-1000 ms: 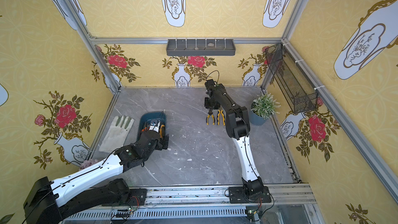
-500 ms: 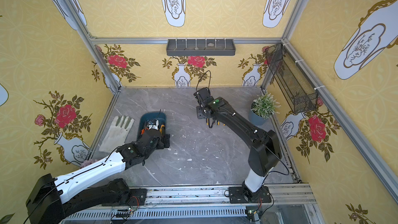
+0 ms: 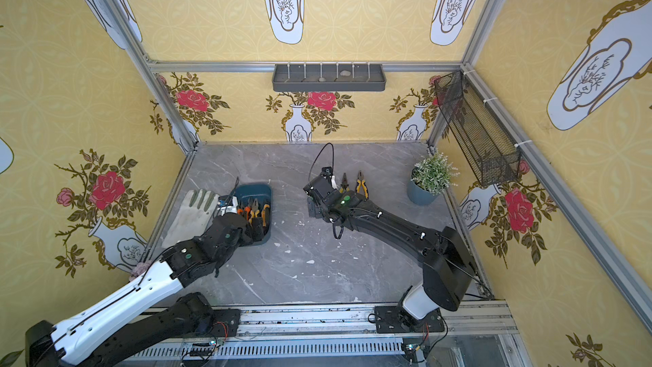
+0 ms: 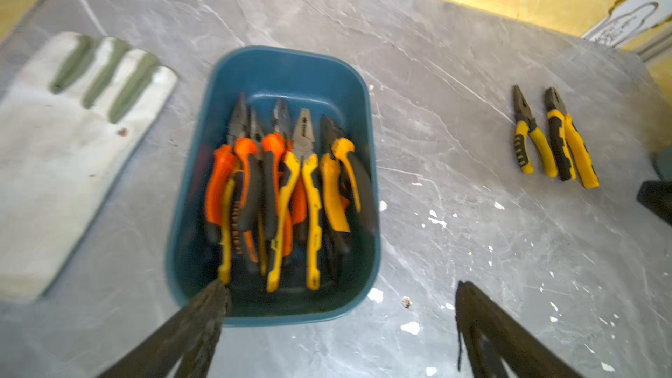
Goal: Take the pliers out of the storage box
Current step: Pick up the pliers from the storage box.
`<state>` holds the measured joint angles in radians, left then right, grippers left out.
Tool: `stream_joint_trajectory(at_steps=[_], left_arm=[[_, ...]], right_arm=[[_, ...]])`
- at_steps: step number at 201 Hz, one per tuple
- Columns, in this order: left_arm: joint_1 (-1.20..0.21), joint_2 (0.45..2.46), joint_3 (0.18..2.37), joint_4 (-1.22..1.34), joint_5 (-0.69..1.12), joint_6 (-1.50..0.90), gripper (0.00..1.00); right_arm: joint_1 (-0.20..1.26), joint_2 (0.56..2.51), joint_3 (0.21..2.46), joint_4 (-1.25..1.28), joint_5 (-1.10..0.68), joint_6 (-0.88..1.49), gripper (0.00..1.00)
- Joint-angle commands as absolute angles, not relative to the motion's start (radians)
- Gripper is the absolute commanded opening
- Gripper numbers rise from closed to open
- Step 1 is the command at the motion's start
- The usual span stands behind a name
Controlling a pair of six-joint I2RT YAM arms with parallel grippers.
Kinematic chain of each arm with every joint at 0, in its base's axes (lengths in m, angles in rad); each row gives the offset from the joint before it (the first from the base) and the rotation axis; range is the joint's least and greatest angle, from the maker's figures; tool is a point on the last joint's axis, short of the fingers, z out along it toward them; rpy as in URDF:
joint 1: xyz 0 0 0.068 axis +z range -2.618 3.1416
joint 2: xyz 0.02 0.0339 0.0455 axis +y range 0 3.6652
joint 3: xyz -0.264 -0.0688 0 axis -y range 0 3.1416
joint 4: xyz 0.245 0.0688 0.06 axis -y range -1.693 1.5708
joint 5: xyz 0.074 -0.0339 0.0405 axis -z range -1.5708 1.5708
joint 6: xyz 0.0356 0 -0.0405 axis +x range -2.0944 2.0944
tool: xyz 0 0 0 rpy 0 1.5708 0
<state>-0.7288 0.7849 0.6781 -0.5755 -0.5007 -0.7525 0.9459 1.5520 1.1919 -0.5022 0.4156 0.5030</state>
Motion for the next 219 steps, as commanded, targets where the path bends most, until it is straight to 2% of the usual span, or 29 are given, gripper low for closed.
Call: stream_joint_trajectory(at_steps=[1, 20, 44, 64, 77, 101, 133, 150, 180, 201, 219], left_arm=[[-0.663, 0.696, 0.705, -0.713, -0.496, -0.705, 0.99], [-0.626, 0.683, 0.748, -0.699, -0.429, -0.678, 0.99], [-0.572, 0.793, 0.836, -0.758, -0.447, -0.677, 0.99], [-0.503, 0.890, 0.846, -0.734, -0.428, -0.664, 0.99], [-0.441, 0.940, 0.830, -0.675, -0.354, -0.666, 0.99], [-0.330, 1.015, 0.822, -0.600, -0.268, -0.664, 0.94], [-0.264, 1.097, 0.844, -0.570, -0.203, -0.609, 0.91], [-0.257, 1.178, 0.888, -0.603, -0.186, -0.593, 0.87], [-0.256, 1.302, 0.928, -0.609, -0.163, -0.547, 0.70], [-0.255, 1.355, 0.938, -0.581, -0.111, -0.530, 0.53], [-0.256, 1.391, 0.948, -0.579, -0.122, -0.541, 0.51]], right_arm=[[0.993, 1.597, 1.167, -0.330, 0.453, 0.490, 0.98], [1.097, 1.664, 1.153, -0.274, 0.621, 0.471, 0.97], [1.238, 1.738, 1.196, -0.309, 0.828, 0.433, 0.97], [1.295, 1.724, 1.169, -0.310, 0.908, 0.427, 0.97], [1.298, 1.671, 1.128, -0.323, 0.953, 0.480, 0.97], [1.238, 1.550, 1.017, -0.209, 0.848, 0.425, 0.97], [1.116, 1.440, 0.916, -0.165, 0.685, 0.485, 0.97], [1.085, 1.384, 0.847, -0.119, 0.654, 0.508, 0.97], [1.022, 1.382, 0.722, 0.032, 0.609, 0.493, 0.97], [0.979, 1.438, 0.799, -0.059, 0.601, 0.516, 0.98], [0.970, 1.467, 0.805, -0.066, 0.592, 0.539, 0.98]])
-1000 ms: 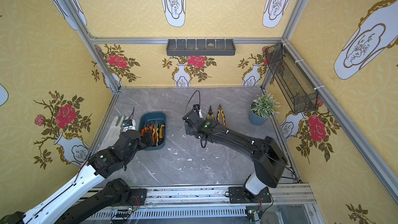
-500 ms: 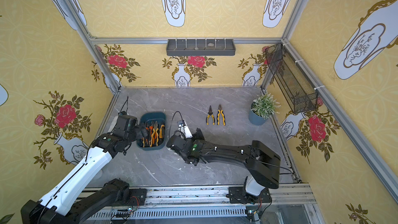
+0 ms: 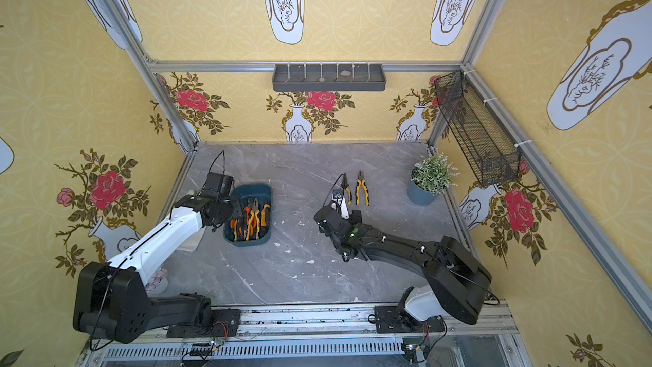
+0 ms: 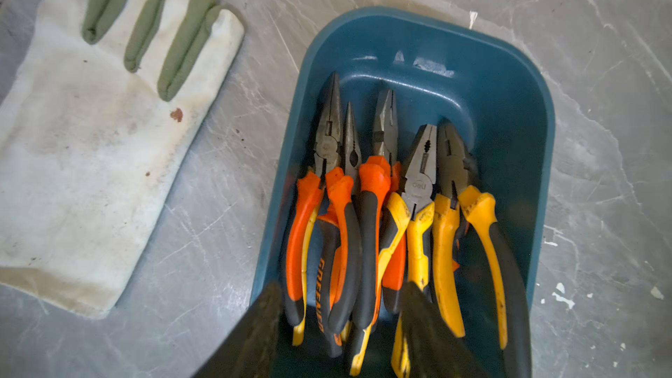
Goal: Take the pliers out of the storage box
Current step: Pick up the pliers from the storage box.
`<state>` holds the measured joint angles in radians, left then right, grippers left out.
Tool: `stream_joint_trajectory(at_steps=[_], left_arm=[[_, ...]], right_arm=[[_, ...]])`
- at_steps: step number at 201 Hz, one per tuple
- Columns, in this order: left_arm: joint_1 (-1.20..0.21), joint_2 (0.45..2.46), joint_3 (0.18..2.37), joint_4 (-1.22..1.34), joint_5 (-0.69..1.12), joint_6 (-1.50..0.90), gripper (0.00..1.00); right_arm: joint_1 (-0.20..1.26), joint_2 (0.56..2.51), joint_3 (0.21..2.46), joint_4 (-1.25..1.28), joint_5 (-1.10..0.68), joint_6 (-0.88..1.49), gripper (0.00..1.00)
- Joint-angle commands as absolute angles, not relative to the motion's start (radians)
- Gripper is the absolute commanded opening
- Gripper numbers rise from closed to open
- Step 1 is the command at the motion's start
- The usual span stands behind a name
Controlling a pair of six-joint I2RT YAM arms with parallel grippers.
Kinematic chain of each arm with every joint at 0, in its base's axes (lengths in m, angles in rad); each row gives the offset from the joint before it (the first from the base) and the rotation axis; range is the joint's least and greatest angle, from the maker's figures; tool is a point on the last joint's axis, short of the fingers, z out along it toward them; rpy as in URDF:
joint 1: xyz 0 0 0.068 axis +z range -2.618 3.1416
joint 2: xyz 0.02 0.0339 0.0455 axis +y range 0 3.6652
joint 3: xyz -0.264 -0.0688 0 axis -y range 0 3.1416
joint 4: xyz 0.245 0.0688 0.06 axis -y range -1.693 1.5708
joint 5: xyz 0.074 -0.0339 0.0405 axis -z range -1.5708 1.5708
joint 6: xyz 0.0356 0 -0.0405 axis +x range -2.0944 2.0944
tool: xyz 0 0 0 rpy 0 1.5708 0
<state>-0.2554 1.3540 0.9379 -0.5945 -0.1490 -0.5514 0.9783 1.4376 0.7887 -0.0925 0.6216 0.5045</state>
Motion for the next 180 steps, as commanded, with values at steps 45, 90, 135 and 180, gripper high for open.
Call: stream_joint_trajectory(at_steps=[45, 90, 135, 180], left_arm=[[-0.256, 1.500, 0.950, -0.532, -0.093, -0.557, 0.50], [-0.256, 1.532, 0.933, -0.486, -0.068, -0.586, 0.31], [-0.256, 1.546, 0.918, -0.479, -0.049, -0.592, 0.30], [-0.257, 1.536, 0.893, -0.454, -0.011, -0.604, 0.19]], right_arm=[[0.973, 1.474, 0.811, -0.069, 0.596, 0.541, 0.98], [0.973, 1.501, 0.827, -0.076, 0.598, 0.543, 0.98], [0.973, 1.526, 0.846, -0.087, 0.597, 0.542, 0.98], [0.973, 1.535, 0.853, -0.094, 0.600, 0.544, 0.98]])
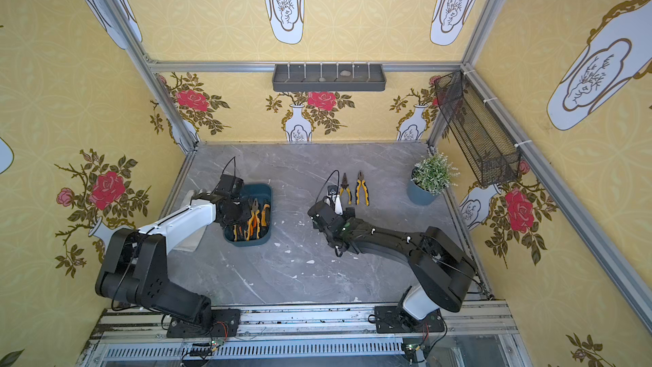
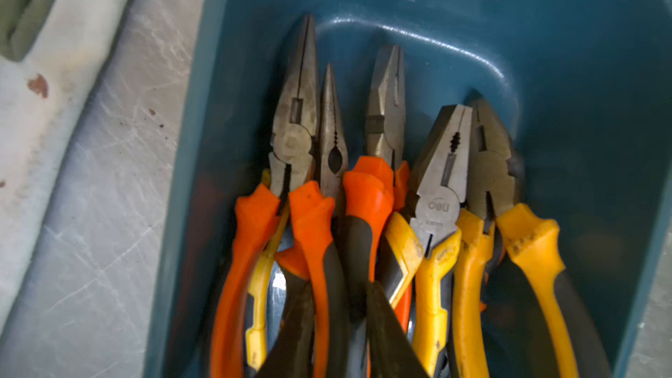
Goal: Take the pliers out of the storage box
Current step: Pick up the pliers from the storage box.
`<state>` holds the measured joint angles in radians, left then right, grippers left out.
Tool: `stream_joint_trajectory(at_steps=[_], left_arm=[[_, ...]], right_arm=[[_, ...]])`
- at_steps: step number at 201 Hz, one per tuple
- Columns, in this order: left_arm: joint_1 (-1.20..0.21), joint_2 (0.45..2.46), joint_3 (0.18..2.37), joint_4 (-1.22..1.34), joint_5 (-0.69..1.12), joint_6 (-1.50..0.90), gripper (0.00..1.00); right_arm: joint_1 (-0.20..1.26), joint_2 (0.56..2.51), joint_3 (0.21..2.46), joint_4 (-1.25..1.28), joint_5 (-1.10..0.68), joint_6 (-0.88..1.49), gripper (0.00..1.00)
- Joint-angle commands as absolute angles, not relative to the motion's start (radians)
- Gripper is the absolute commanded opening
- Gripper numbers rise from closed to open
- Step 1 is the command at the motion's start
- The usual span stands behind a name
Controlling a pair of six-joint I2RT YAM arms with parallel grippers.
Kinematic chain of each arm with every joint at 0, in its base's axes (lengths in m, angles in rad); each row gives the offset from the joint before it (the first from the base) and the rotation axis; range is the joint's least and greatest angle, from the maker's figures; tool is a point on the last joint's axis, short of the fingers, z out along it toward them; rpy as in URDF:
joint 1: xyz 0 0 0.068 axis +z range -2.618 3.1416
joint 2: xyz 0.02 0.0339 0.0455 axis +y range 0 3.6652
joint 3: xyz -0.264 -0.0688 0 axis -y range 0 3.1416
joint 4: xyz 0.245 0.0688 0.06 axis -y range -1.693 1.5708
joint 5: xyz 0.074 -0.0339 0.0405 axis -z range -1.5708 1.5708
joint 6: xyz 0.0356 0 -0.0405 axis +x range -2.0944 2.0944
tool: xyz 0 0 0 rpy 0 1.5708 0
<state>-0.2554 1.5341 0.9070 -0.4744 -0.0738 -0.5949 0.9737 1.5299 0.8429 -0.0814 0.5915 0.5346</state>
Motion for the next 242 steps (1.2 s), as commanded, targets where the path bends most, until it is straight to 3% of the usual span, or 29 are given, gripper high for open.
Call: stream_joint_trajectory(at_steps=[1, 46, 190, 206, 242], left_arm=[[-0.257, 1.534, 0.891, -0.453, -0.009, -0.604, 0.18], [-0.267, 1.491, 0.904, -0.472, -0.014, -0.611, 0.04], [-0.388, 1.586, 0.995, -0.450, -0.020, -0.655, 0.05], [-0.389, 1.588, 0.988, -0.444, -0.020, -0.659, 0.11], [-0.388, 1.561, 0.980, -0.456, -0.030, -0.645, 0.38]], right_arm=[[0.973, 1.535, 0.853, -0.094, 0.600, 0.544, 0.98], [0.973, 1.540, 0.858, -0.099, 0.600, 0.544, 0.97], [0.974, 1.561, 0.876, -0.115, 0.598, 0.544, 0.98], [0.973, 1.560, 0.875, -0.112, 0.599, 0.544, 0.98], [0.974, 1.546, 0.862, -0.106, 0.601, 0.550, 0.98]])
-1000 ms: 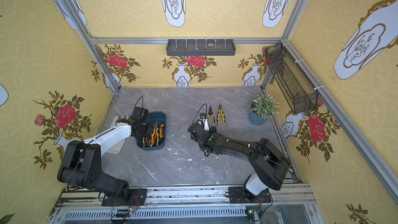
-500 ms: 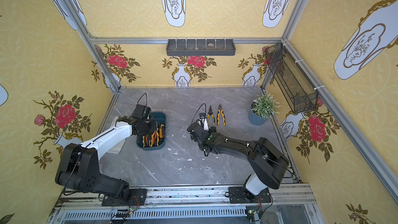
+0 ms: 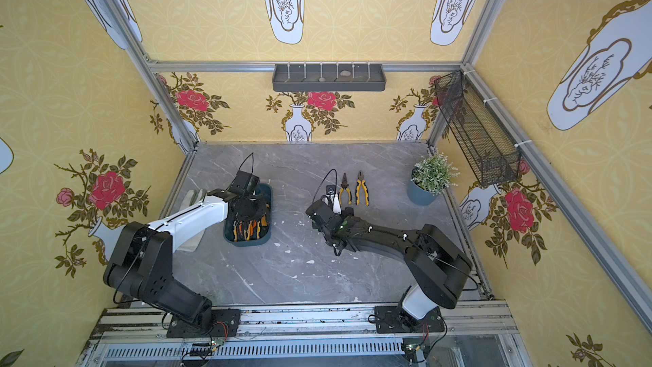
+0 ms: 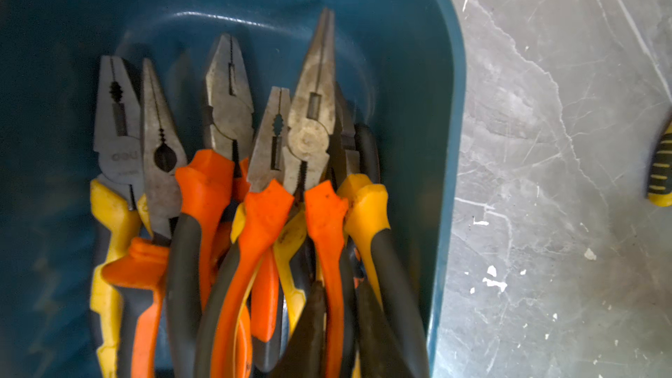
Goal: Take the pliers out of the storage box
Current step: Pick up the pliers from the storage box.
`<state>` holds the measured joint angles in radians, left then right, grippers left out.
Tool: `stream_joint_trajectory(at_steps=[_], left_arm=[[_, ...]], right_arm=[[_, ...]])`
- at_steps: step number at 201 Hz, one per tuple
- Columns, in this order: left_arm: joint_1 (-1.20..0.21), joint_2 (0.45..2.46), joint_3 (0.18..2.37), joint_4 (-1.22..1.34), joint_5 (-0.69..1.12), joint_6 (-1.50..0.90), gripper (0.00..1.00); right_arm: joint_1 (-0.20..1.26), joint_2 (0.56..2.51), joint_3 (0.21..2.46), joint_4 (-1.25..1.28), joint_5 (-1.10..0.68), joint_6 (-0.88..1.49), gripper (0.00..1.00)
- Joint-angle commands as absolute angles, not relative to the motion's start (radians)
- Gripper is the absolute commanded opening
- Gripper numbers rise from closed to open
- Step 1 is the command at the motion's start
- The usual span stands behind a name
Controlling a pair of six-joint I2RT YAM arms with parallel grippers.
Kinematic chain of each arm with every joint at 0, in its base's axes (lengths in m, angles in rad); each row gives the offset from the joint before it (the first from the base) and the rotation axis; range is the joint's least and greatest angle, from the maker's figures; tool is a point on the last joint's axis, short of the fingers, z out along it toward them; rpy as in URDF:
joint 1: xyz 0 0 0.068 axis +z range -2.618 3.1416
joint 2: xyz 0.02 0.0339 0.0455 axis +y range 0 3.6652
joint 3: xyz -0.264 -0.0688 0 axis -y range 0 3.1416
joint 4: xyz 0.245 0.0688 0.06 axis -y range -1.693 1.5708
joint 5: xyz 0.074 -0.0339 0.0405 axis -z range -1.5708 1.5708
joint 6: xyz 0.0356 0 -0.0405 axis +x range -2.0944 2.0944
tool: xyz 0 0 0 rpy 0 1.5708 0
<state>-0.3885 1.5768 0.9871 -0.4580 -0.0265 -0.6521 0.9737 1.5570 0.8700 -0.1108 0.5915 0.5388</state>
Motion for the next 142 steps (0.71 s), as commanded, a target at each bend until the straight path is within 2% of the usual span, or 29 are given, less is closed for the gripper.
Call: stream_joint_trajectory(at_steps=[1, 32, 40, 42, 43, 45, 50, 124, 142], left_arm=[[-0.389, 1.559, 0.980, -0.458, -0.031, -0.645, 0.38], [-0.389, 1.506, 0.979, -0.489, -0.068, -0.612, 0.59], [-0.388, 1.494, 0.977, -0.498, -0.080, -0.602, 0.74], [-0.388, 1.490, 0.977, -0.500, -0.084, -0.601, 0.76], [-0.388, 1.490, 0.977, -0.502, -0.086, -0.601, 0.82], [-0.388, 1.488, 0.977, -0.505, -0.090, -0.599, 0.85], [-0.389, 1.484, 0.976, -0.510, -0.101, -0.595, 1.00], [-0.376, 1.482, 0.956, -0.545, -0.143, -0.555, 1.00], [-0.365, 1.481, 0.949, -0.546, -0.152, -0.557, 0.85]], right_arm=[[0.974, 1.546, 0.862, -0.106, 0.601, 0.550, 0.98], [0.973, 1.545, 0.861, -0.105, 0.603, 0.549, 0.98], [0.973, 1.546, 0.862, -0.105, 0.602, 0.549, 0.97], [0.974, 1.547, 0.862, -0.106, 0.603, 0.548, 0.97], [0.973, 1.547, 0.862, -0.107, 0.602, 0.548, 0.97], [0.973, 1.547, 0.864, -0.107, 0.602, 0.547, 0.98], [0.973, 1.548, 0.865, -0.107, 0.601, 0.547, 0.98], [0.974, 1.563, 0.879, -0.117, 0.601, 0.545, 0.97], [0.975, 1.568, 0.882, -0.121, 0.600, 0.544, 0.98]])
